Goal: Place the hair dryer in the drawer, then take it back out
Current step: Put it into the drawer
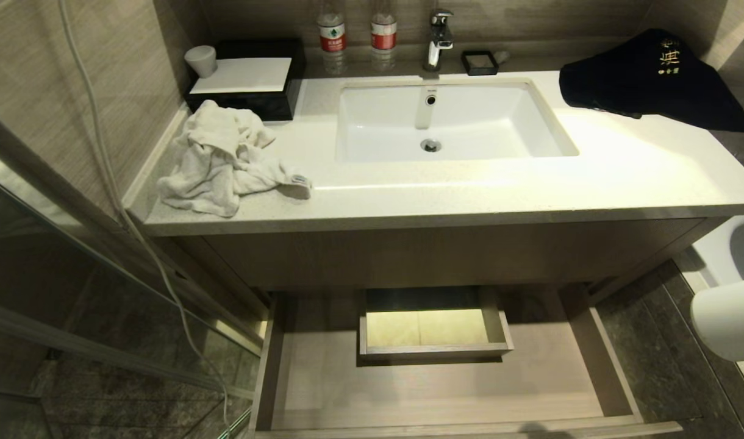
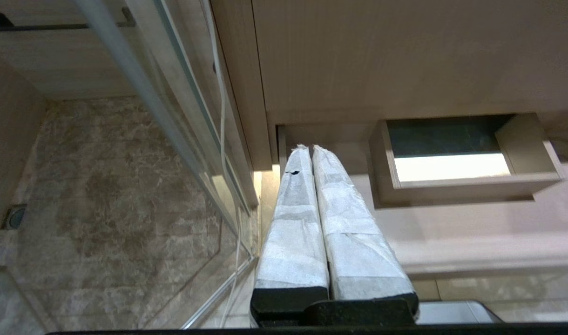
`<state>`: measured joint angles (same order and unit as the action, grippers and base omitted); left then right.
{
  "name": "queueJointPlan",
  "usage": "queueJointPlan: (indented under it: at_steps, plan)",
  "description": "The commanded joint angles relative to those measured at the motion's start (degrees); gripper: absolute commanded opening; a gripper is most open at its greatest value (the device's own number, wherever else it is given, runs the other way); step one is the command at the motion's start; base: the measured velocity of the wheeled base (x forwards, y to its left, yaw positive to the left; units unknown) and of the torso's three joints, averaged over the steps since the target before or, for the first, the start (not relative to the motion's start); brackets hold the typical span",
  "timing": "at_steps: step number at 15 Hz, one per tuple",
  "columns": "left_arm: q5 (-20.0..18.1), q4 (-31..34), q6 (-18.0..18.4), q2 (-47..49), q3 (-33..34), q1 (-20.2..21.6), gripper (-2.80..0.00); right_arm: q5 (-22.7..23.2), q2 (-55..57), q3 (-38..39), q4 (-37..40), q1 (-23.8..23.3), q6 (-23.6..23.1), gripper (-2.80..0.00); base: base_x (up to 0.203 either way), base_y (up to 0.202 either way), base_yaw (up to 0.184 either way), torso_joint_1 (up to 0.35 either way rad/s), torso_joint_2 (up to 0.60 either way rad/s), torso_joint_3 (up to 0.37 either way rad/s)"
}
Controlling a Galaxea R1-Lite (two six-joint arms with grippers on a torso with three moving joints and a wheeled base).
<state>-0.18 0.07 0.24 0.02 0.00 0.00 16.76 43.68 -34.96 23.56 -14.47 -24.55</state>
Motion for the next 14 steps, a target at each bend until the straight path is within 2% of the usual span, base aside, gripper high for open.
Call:
queueJointPlan:
  at_steps: [1,6,14]
  plan:
    - [0.01,0.01,0.02,0.06,0.01,0.00,-2.80,-0.41,-0.09,0.24,0.08,0.06,-0.15,-2.80,0.000,0.000,0.000,-0.284,0.05,-0.244]
    - [0.01,0.01,0.02,0.02,0.09,0.00,-2.80,-0.50,-0.18,0.24,0.25,0.06,-0.15,-2.80,0.000,0.000,0.000,-0.238,0.02,-0.217]
    - [0.01,0.01,0.02,-0.02,0.09,0.00,-2.80,-0.50,-0.80,1.36,-0.15,0.06,-0.15,-2.80,0.000,0.000,0.000,-0.018,0.01,-0.008]
